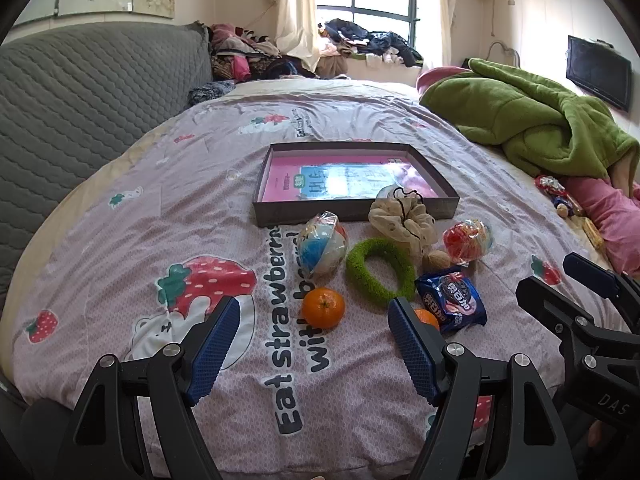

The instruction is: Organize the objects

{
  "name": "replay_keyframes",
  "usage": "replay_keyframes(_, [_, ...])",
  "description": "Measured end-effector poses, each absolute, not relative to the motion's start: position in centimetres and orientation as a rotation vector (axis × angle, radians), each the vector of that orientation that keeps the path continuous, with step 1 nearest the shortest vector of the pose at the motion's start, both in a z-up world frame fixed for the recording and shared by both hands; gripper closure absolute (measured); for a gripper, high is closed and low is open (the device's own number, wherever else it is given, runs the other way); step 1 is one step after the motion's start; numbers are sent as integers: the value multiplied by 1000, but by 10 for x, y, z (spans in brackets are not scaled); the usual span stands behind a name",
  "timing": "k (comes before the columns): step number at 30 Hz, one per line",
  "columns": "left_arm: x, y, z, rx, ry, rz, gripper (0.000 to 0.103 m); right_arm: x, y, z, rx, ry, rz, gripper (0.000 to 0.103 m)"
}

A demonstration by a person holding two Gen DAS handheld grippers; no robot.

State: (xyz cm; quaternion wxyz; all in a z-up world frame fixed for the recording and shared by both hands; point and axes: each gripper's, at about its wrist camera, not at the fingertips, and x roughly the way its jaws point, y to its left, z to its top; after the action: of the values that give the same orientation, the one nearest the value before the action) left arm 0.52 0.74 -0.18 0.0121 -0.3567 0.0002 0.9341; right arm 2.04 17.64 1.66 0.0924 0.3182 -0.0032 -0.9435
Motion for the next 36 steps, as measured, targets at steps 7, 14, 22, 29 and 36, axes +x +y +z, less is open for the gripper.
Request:
replay_keyframes(7, [5,7,-2,-1113,7,2907,25,21,177,18,945,-14,-2803,22])
replay_keyframes(14, [6,7,-2,-1120,4,2903,25,21,176,17,954,-11,-2803,22])
replay_keyframes(22, [8,8,-3,-1124,11,2896,25,22,177,16,958,-14,-2805,22])
replay_keyframes(29, [6,8,-6,-1144,10,2887,25,21,178,13,982,-8,-2801,22])
replay_keyframes(36, [2,8,-15,-1193,17,2866,25,20,180,7,1007,-4,-2792,22])
